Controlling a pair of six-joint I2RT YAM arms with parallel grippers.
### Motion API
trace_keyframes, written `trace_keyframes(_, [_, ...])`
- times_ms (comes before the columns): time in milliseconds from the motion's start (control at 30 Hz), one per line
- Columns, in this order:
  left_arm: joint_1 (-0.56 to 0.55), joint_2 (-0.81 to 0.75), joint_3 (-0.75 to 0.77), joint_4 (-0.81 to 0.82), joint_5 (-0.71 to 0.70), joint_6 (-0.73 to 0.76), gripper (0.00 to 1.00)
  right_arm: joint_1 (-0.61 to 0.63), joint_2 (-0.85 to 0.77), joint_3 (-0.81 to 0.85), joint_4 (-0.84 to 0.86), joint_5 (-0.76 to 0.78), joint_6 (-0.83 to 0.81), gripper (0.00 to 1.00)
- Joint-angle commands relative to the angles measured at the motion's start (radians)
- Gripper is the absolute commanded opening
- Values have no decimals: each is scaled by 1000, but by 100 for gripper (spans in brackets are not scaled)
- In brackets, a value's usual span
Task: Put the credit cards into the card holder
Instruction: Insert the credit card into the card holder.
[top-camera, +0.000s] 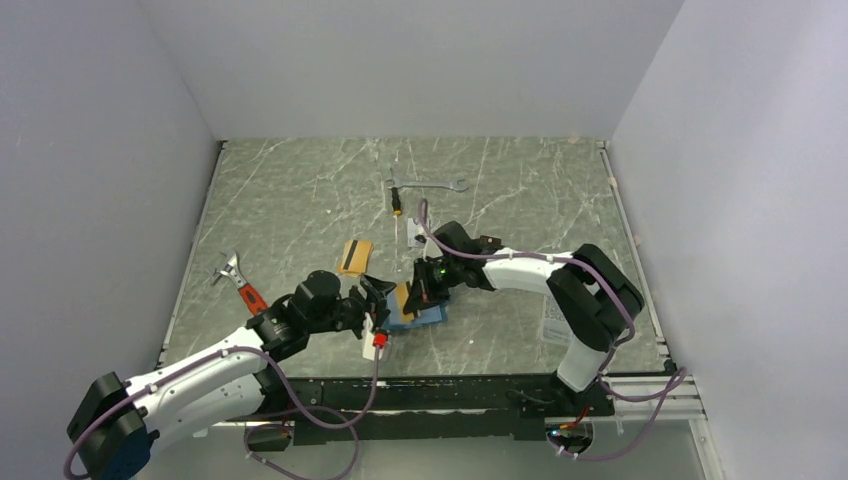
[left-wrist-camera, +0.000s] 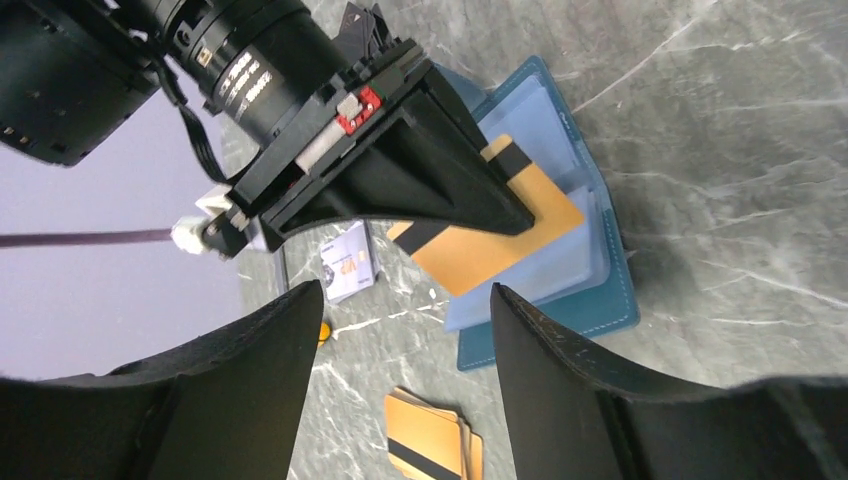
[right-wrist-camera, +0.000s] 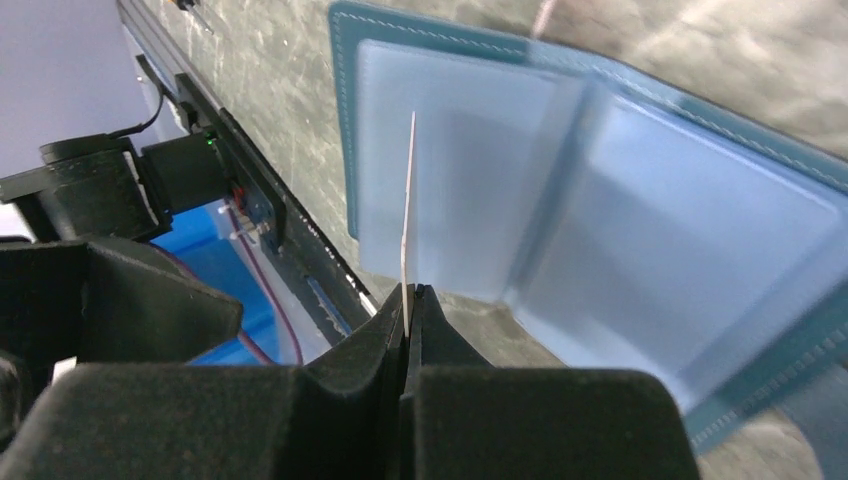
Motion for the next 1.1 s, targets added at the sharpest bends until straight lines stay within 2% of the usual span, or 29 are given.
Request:
trace_keyframes(0, [-26,11,6,126,-9,76,68,-62,-89,-75,158,-111,55,0])
trace_keyframes(133, [-41,2,-36,175,5,164,72,-82,-108,-110,228,-186,76,0])
trace_keyframes(433, [-48,0,-73,233,-1,262,68,-112,-165,-180,418,-334,175,0])
trace_keyframes(667, [-47,-94,-144,239,13,369,67,-117,-188,-190,413,-398,166,0])
trace_keyframes(900, [-48,-130,-225,433,30,422,63,-97,-171,-168,454,-432,202,0])
trace_keyframes(1067, [-52,-145,-232,452,48,451,59,-53,-141,-138,494,-435,241,0])
